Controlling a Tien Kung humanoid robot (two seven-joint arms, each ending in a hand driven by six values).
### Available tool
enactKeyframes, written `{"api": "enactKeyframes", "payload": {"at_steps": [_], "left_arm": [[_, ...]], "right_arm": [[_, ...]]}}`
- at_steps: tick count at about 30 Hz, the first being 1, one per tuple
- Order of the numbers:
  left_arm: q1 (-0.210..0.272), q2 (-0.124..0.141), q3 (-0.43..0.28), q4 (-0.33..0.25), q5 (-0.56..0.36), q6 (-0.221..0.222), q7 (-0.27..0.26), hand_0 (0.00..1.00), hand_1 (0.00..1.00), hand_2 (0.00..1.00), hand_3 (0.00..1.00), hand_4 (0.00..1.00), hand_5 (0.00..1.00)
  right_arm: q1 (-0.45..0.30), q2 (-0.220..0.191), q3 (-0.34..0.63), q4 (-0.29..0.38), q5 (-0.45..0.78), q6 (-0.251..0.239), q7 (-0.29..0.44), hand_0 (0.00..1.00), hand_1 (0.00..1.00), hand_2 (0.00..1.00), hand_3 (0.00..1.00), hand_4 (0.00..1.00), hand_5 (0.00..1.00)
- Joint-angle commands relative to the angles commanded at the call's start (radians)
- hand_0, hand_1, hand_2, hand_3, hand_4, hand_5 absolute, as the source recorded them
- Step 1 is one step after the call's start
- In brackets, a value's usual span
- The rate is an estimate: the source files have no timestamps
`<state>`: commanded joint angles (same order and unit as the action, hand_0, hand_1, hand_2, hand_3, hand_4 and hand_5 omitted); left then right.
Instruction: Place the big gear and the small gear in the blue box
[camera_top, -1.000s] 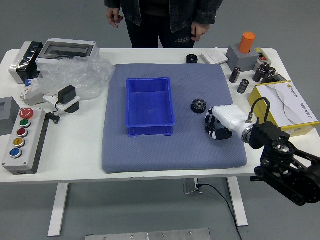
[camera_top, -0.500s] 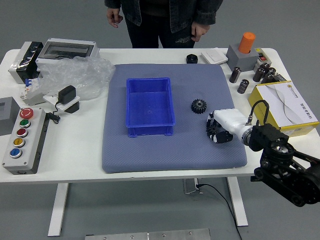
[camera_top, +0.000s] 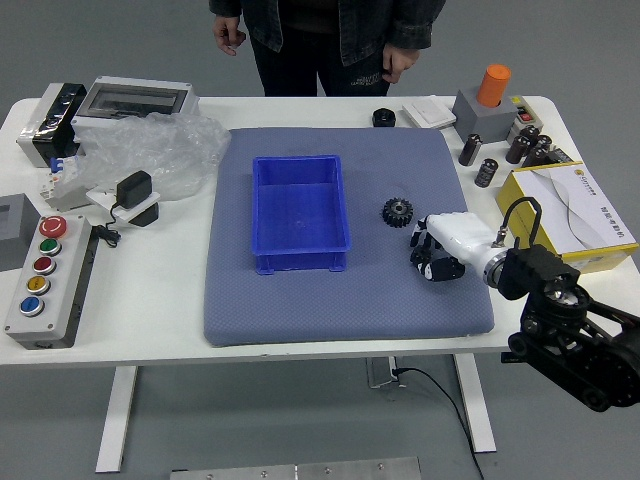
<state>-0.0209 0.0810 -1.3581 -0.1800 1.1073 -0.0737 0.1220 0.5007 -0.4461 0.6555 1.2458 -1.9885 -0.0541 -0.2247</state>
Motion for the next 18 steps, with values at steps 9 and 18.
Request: {"api": "enactKeyframes", "payload": {"at_steps": [9,18], "left_arm": [[-0.001,0.0,0.001,0.0,-0.001,0.0,0.0,0.731,0.681,0.705,0.711,0.44,0.018],[0.0,0.0,0.0,0.0,0.0,0.0,0.0,0.73,0.68,0.705,0.709,0.442,0.017]], "right_arm": [[0.0,0.001,-0.004,-0.01,0.0,0.011,-0.005,0.68,0.523,0.518,0.571,0.646,0.106],[0.001,0.001,-0.003,-0.014,0.002,0.012,-0.004,0.647,0.493,0.452,0.486,0.744,0.057]]}}
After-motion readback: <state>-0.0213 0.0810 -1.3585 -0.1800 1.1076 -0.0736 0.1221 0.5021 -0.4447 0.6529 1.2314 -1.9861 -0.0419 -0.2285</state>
